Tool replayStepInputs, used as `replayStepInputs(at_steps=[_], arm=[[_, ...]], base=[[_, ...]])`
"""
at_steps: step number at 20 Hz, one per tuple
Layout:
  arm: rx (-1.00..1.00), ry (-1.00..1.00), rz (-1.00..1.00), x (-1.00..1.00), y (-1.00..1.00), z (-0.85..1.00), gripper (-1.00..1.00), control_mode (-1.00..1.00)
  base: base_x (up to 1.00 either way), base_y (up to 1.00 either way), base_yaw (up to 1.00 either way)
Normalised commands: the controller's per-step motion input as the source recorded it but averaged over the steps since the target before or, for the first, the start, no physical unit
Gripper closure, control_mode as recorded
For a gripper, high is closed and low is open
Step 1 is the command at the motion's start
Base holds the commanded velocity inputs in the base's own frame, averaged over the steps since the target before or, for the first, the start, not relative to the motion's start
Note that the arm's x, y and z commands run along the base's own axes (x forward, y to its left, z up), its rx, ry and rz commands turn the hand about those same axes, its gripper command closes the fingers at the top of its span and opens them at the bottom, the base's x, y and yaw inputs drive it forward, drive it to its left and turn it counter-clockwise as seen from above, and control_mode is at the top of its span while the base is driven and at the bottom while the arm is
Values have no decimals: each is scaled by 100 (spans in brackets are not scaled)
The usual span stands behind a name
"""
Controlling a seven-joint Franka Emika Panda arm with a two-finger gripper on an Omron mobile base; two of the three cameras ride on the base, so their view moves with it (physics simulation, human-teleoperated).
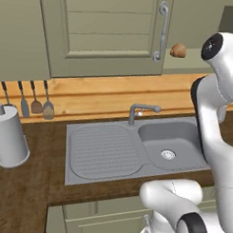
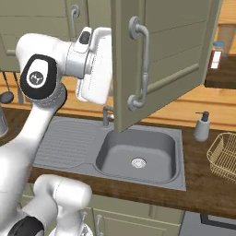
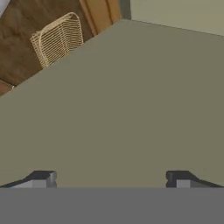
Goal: Open the cabinet, pick up the bread from the cabinet and place it in the basket. Then move the basket to the dining counter.
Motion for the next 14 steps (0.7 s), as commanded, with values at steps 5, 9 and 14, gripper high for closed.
replayStepInputs(at_steps=[5, 9, 14], arm=[[-1, -1, -20, -24, -100, 0, -100, -100], [4, 0, -9, 12, -100, 0, -100, -100], [1, 0, -6, 17, -91, 0, -100, -100]], base=[[0, 0, 0], [0, 0, 0], [0, 0, 0]])
